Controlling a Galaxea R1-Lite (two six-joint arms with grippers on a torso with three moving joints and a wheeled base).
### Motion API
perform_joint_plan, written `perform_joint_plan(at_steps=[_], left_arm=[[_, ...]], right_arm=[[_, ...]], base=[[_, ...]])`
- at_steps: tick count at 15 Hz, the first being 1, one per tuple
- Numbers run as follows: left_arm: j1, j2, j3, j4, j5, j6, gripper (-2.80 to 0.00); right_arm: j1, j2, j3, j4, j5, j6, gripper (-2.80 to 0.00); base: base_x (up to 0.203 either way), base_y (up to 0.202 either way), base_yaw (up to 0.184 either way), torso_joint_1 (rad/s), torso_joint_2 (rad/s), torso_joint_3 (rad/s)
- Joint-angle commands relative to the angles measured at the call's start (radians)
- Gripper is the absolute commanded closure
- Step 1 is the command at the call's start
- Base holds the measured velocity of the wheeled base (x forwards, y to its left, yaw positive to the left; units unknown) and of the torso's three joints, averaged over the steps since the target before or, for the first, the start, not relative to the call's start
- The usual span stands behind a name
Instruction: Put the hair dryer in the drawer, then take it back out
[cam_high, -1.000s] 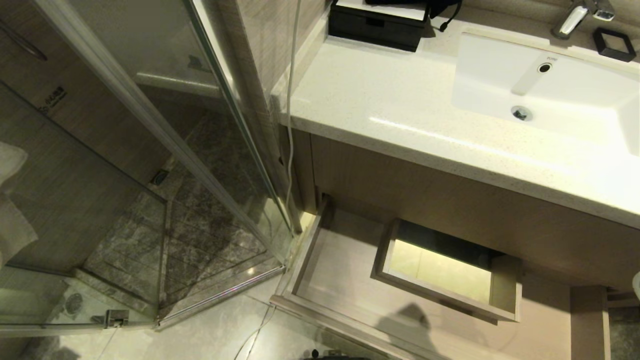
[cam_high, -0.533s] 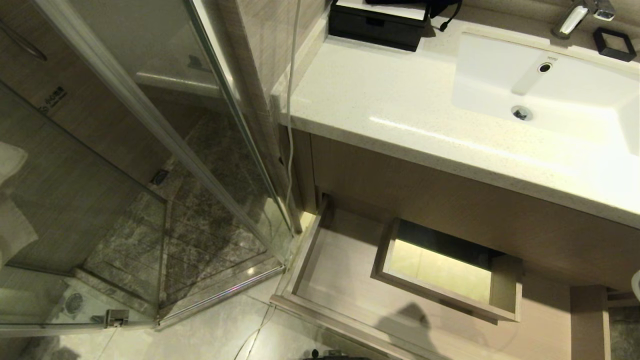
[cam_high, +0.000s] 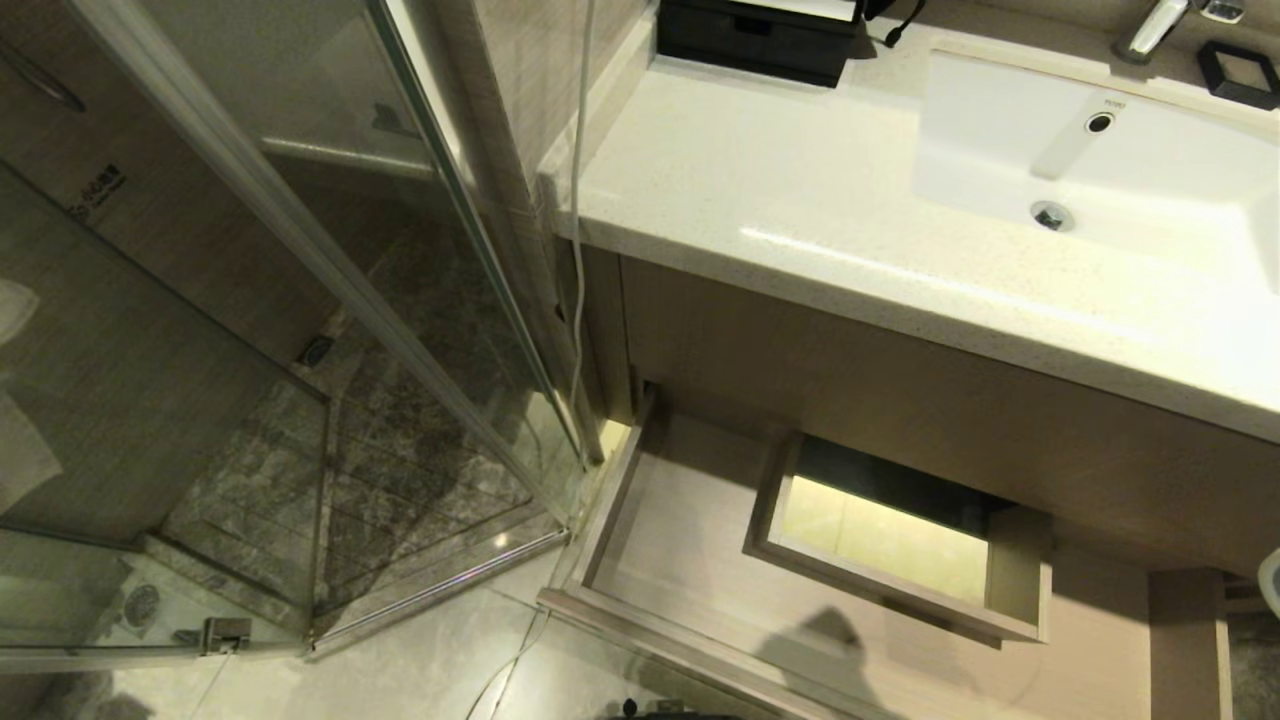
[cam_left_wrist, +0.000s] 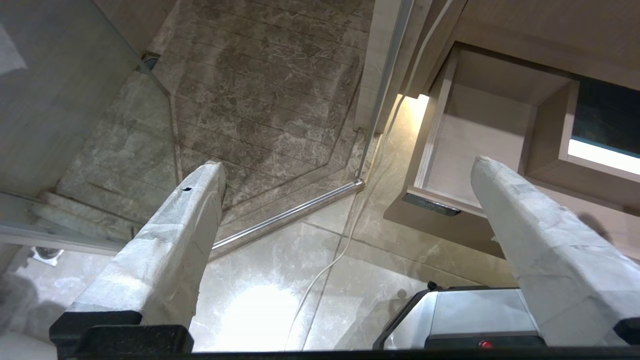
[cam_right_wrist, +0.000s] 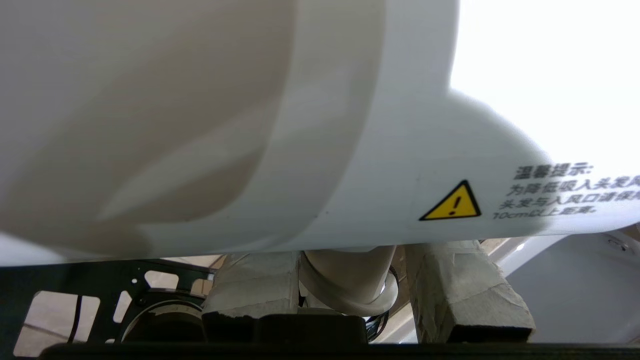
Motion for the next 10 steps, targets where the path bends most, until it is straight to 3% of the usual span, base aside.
perform_joint_plan(at_steps=[1,10], left_arm=[[0.0,0.0,0.0,0.0,0.0,0.0,-2.8],[0.0,0.0,0.0,0.0,0.0,0.0,-2.8]], right_arm=[[0.0,-0.004,0.004,0.003,-0.001,-0.003,0.0],[0.0,-0.021,0.019,0.0,-0.001,-0.003,0.0]], base=[[0.0,0.0,0.0,-0.168,0.32,0.168],[0.0,0.0,0.0,-0.171,0.34,0.171]])
